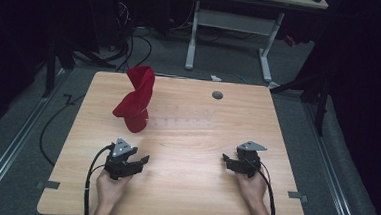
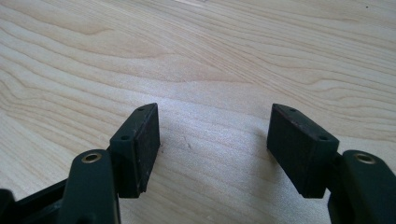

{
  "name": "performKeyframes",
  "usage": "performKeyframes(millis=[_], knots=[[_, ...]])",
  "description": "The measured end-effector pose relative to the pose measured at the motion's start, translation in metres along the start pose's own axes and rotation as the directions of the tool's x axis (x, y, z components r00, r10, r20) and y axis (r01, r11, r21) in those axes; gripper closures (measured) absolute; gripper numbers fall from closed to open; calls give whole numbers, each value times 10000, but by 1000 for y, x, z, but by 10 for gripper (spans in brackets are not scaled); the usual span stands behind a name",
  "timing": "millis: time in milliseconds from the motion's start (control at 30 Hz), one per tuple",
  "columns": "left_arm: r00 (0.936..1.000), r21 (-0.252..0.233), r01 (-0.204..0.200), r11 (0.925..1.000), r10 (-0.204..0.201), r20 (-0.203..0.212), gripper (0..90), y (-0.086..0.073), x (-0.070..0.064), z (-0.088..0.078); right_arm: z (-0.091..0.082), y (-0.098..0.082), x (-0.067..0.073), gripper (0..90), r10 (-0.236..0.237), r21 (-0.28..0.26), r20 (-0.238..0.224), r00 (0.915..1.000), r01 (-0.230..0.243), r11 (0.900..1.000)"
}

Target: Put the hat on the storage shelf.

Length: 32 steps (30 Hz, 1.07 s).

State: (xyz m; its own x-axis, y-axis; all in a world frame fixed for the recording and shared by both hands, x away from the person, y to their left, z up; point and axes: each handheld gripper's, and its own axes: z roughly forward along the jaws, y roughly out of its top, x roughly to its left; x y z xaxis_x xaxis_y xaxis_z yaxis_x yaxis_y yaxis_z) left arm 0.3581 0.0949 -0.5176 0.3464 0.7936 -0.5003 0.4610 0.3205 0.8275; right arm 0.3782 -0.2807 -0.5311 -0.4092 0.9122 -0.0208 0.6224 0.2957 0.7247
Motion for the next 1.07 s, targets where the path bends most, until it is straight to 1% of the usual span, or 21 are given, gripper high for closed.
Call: performKeyframes(millis=[100,200,267,433,500,533,567,833,1000,1067], knots=[[9999,113,-59,9999,61,-139,415,-4,0,5,0,0,0,348,0,0,0,10000,0,10000],[9992,210,-255,9995,261,-301,409,-9,1,10,0,0,0,348,-3,-1,-1,10000,3,10000],[9978,222,-413,9989,424,-509,406,-12,2,15,0,0,0,348,-2,0,-1,10000,2,10000],[9944,316,-601,9977,625,-848,396,-17,5,22,0,0,0,348,-3,-1,-2,10000,3,10000],[9932,413,-709,9966,744,-901,392,-20,6,25,0,0,0,348,-4,-1,-1,10000,4,10000],[9917,461,-849,9953,889,-927,389,-22,6,26,0,0,0,348,-3,1,-1,10000,3,10000],[9913,407,-906,9951,940,-922,375,-22,6,26,0,0,0,348,-3,1,-3,10000,3,10000],[9919,489,-877,9949,917,-879,327,-22,6,28,0,0,0,347,-4,0,-3,10000,4,10000],[9918,489,-870,9950,911,-892,327,-22,6,28,0,0,0,347,18,6,-3,10000,-18,10000],[9912,469,-861,9952,903,-968,320,-22,6,28,0,0,0,347,-4,0,-5,10000,4,10000]])
